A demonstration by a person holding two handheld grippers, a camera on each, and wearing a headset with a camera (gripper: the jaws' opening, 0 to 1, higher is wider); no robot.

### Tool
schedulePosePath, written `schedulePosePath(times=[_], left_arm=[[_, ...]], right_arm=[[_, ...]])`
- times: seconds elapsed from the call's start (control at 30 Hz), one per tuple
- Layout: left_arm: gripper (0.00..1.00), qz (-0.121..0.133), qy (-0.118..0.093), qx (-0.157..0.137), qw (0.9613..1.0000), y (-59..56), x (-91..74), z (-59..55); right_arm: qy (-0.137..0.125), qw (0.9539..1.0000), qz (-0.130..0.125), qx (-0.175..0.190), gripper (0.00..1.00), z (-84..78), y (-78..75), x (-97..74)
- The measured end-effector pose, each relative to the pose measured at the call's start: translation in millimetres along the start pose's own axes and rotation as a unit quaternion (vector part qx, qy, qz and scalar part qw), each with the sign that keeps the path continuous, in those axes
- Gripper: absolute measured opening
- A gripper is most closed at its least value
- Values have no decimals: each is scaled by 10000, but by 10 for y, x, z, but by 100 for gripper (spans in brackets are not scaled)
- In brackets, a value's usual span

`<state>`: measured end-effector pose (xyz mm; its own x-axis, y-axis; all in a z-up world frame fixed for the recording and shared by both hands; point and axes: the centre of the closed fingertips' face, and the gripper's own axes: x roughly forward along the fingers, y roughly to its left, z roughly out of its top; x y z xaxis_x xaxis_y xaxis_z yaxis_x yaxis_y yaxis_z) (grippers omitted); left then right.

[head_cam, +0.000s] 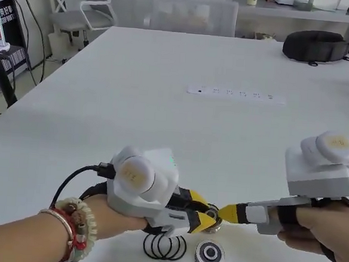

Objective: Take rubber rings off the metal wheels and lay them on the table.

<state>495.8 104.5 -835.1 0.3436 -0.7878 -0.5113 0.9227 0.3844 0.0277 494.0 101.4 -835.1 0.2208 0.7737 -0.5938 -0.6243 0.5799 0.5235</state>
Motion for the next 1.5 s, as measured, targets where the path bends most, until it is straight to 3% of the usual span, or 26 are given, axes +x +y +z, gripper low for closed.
schedulePosePath(times=[0.23,0.33,0.5,0.67,0.8,0.9,1.1,1.27,1.5], left_arm=[[9,-134,-15,151,9998,-30,-76,99],[14,-135,-164,90,9997,-17,-125,205],[29,-174,-145,247,9994,-51,-187,243],[35,-319,-172,290,9989,-109,-276,288],[41,-281,-249,337,9987,-81,-340,355],[52,-276,-321,336,9985,-71,-413,441],[52,-283,-386,438,9979,-51,-528,593],[56,-245,-419,606,9970,-54,-680,710],[60,7,-533,689,9962,-36,-1043,802]], right_arm=[[34,10000,-27,39,0,-24,-18,0],[16,10000,-37,63,0,-20,-19,-5],[2,10000,-22,82,0,-14,-8,-6],[-36,10000,10,85,0,3,7,-15],[-71,9999,29,96,0,22,6,-22],[-82,9999,37,102,0,30,4,-26],[-86,9999,62,48,0,42,14,-17],[-147,9998,148,45,0,79,53,-15],[-189,9995,255,-46,0,118,156,-19]])
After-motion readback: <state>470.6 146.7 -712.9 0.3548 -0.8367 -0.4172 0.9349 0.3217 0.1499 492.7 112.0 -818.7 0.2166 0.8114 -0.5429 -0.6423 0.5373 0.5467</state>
